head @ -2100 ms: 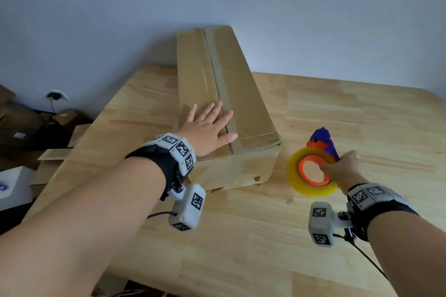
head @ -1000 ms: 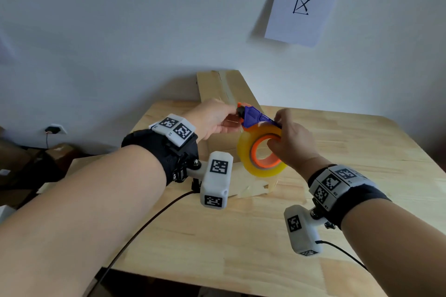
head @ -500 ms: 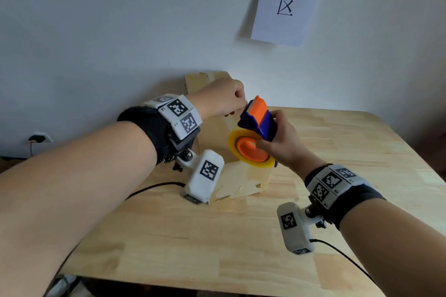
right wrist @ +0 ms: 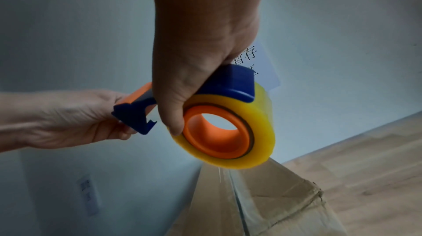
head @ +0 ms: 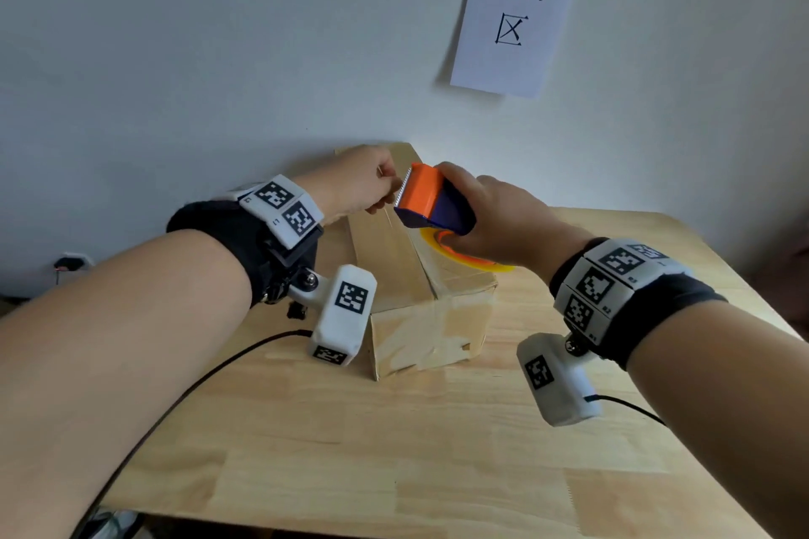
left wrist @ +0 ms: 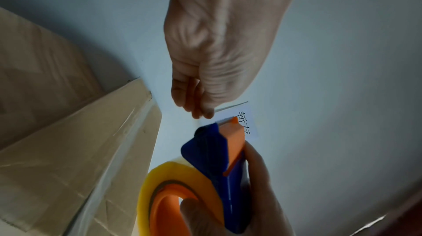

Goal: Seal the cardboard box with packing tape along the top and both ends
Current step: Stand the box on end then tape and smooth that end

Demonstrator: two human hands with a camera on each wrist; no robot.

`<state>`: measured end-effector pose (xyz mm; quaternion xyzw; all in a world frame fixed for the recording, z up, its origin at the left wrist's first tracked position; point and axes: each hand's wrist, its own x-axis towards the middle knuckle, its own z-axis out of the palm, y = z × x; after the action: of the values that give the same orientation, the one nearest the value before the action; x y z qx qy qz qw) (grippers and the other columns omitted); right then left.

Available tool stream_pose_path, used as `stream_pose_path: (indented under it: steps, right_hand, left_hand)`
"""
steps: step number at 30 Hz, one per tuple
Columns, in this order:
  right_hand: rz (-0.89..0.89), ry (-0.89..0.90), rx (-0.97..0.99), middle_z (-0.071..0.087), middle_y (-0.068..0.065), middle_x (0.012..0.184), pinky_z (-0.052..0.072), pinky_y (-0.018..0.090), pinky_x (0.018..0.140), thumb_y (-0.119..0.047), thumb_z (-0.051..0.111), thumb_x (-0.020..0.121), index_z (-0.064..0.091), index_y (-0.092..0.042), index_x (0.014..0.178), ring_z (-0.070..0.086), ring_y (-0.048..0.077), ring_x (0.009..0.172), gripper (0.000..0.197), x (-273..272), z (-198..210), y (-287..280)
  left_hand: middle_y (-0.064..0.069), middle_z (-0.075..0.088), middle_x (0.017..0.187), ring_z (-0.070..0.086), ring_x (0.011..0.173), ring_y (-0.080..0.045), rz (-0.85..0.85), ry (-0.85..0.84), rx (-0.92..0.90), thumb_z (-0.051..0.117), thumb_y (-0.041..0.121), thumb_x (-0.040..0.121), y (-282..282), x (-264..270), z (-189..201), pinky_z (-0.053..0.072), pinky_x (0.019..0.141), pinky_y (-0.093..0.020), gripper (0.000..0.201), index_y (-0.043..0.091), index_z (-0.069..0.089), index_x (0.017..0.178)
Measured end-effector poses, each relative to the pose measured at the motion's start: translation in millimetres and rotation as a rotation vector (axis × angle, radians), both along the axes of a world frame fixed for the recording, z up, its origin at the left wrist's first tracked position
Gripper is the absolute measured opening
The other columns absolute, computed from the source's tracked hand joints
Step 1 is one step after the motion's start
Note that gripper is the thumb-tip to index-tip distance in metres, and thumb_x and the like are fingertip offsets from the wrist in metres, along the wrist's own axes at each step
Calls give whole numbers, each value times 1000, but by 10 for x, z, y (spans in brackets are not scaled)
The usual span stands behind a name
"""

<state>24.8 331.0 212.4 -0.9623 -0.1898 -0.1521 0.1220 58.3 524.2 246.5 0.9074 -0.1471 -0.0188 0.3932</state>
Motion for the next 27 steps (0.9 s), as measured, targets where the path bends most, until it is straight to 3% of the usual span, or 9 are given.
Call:
stream_pose_path:
  steps: [4, 8, 10, 13, 16, 21, 25, 27]
  right_hand:
    - [12, 56, -17, 60, 7, 99, 42, 31, 67, -46, 62, 79, 30, -28, 138, 58, 27, 84, 69, -38, -60, -74]
    - [-92, 181, -186, 62, 0, 102, 38, 28, 66, -41, 63, 79, 32, -30, 137, 59, 24, 87, 67, -116, -214, -395]
    - [-122, 306, -179, 63, -1, 99, 40, 28, 64, -39, 67, 75, 44, -26, 123, 58, 22, 83, 55, -124, -307, -486]
    - [-133, 519, -64, 59, -1, 87, 39, 25, 57, -32, 75, 70, 49, -21, 96, 54, 17, 73, 38, -89, -456, -556]
    - [-110, 643, 4, 56, -2, 86, 38, 23, 57, -29, 78, 70, 50, -20, 95, 52, 14, 71, 39, -44, -637, -610]
    - [-64, 734, 112, 57, -2, 89, 41, 22, 60, -21, 77, 72, 49, -24, 92, 53, 12, 73, 35, 54, -856, -582]
    - [-24, 750, 173, 62, 6, 105, 52, 36, 79, -21, 77, 69, 55, -16, 116, 60, 23, 92, 52, 138, -965, -515]
    - [-18, 710, 159, 57, 5, 107, 49, 32, 73, -23, 77, 69, 54, -17, 116, 57, 24, 91, 53, 185, -1008, -501]
  left_hand:
    - [-2, 55, 72, 49, 61, -11, 35, -13, -20, 46, 9, 97, 165, -51, -89, 43, 55, -18, 15, 12, 49, 82]
    - [-5, 54, 70, 49, 57, -13, 162, 62, -65, 47, 6, 96, 502, -70, -269, 43, 45, -12, 14, 9, 49, 82]
    - [-6, 56, 75, 54, 61, -15, 193, 188, -92, 46, 10, 97, 530, -115, -465, 49, 54, -20, 13, 9, 50, 84]
    - [-8, 55, 95, 60, 80, -20, 283, 400, -233, 41, 16, 100, 424, -198, -790, 53, 73, -32, 18, 5, 49, 111]
    - [-13, 55, 116, 57, 106, -30, 400, 576, -416, 38, 17, 100, 328, -246, -1052, 48, 92, -44, 33, 5, 42, 130]
    - [-23, 53, 127, 52, 118, -35, 501, 627, -544, 34, 15, 97, 230, -179, -1310, 45, 97, -47, 31, 4, 45, 124]
    - [-17, 56, 118, 58, 102, -28, 525, 587, -570, 31, 14, 97, 172, -99, -1377, 45, 92, -42, 22, 7, 45, 113]
    - [-16, 57, 117, 58, 105, -29, 517, 580, -557, 31, 14, 97, 129, -79, -1407, 45, 96, -43, 20, 7, 45, 110]
